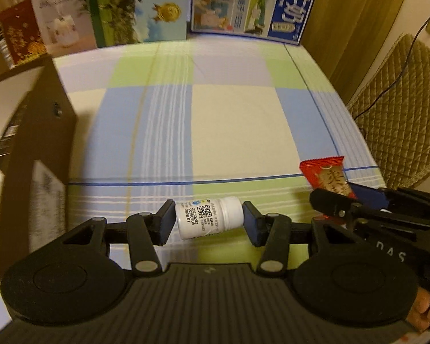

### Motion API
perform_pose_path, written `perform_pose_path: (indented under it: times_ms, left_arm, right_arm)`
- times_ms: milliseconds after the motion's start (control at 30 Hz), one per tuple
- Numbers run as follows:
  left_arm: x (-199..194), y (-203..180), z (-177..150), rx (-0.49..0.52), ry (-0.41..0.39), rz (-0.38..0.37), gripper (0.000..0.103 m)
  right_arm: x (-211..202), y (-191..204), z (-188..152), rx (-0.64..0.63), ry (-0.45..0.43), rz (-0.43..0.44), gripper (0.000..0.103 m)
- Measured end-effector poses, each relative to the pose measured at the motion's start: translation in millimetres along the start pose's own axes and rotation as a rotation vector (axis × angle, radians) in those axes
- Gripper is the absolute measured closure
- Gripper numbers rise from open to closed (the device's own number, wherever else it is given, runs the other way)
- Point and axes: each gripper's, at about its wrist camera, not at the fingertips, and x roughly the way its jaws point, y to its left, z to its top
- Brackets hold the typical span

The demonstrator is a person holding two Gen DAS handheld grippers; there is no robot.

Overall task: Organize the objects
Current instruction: 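Carry the pill bottle and candy packet over the cardboard box and lower them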

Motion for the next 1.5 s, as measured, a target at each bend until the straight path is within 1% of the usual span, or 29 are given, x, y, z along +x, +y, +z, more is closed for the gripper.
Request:
perform_pose_path:
  times_ms: [233,367,500,733,933,1133,1333,1500]
  left_arm:
    - [-47,25,-14,-0.042,-0.046,-0.012,0.058]
    - [-73,44,-24,-0.07,-0.065,-0.006,0.058]
    - [-94,64,-34,-0.105,-0.085,0.007,0.058]
    - [-127,107,-52,-0.165,-0.109,0.038,0.058]
    - [-152,154,-68,-0.222,-0.124,0.072,0.058]
    - [-174,199,-79,-0.257,-0.137,0.1,0.058]
    - [-186,241,-77,-0.263,-0.161,0.122,0.058]
    - [-184,271,-66,-0.252,-0.169,0.139,0.058]
  right_arm:
    - [-24,32,-1,-0.038,-0.017,0.067,0.069]
    - [-34,52,-1,-0.056,-0.016,0.102,0.069]
    - [-42,76,-2,-0.079,-0.011,0.146,0.069]
    - [-47,129,-4,-0.123,0.0,0.241,0.069]
    - [-37,181,-7,-0.155,0.017,0.312,0.069]
    - [-24,229,-12,-0.182,0.027,0.36,0.069]
    - [-5,274,-9,-0.194,0.022,0.384,0.069]
    - [15,302,-2,-0.189,0.015,0.374,0.069]
